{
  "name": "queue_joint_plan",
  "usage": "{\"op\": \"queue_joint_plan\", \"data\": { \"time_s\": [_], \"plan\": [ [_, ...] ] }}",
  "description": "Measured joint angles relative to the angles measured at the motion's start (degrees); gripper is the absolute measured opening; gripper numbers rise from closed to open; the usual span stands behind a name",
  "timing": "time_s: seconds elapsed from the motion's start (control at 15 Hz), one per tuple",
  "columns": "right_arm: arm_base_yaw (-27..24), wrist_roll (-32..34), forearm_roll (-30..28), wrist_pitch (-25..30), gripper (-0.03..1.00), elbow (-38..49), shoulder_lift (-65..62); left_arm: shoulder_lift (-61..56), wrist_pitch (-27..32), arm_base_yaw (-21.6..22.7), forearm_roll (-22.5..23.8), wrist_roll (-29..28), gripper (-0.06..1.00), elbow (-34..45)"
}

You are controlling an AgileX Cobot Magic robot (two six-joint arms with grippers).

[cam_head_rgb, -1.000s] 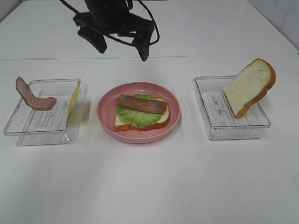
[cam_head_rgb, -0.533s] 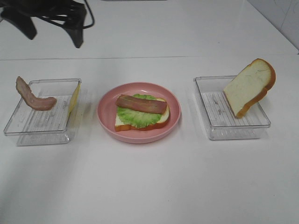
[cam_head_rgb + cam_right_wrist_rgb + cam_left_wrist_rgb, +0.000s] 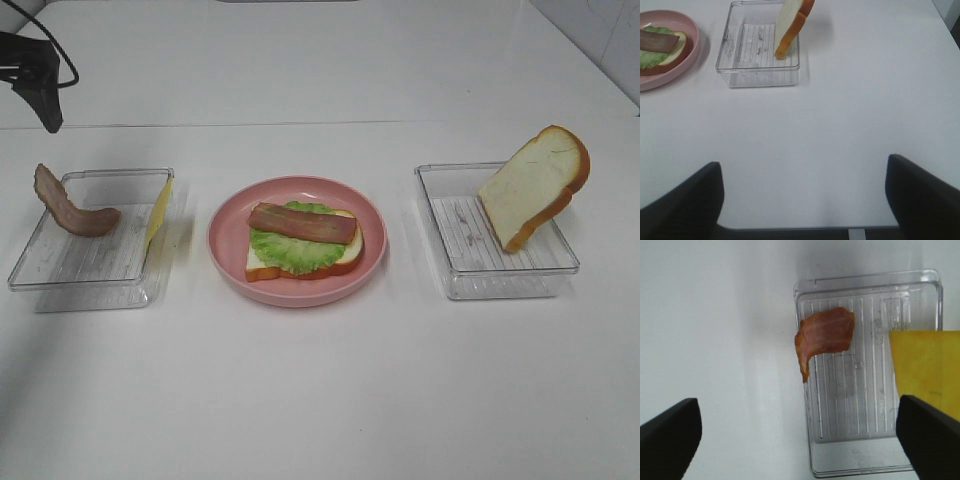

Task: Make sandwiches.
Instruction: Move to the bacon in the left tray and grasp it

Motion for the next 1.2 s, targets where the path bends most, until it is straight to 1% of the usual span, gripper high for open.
{"op": "queue_joint_plan", "data": {
  "time_s": [0.4,0.67,0.87,1.2],
  "plan": [
    [0.0,0.0,0.0,0.0,0.85,0.0,0.0,8.6,0.0,0.1,-0.6,0.4,0.97,0.0],
    [0.0,0.0,0.0,0.0,0.85,0.0,0.0,10.4,-0.3,0.1,-0.6,0.3,0.93,0.0],
    [0.0,0.0,0.0,0.0,0.85,0.0,0.0,10.4,-2.5,0.1,-0.6,0.3,0.9,0.0],
    [0.0,0.0,0.0,0.0,0.85,0.0,0.0,10.4,-3.0,0.1,-0.6,0.3,0.76,0.0]
  ]
}}
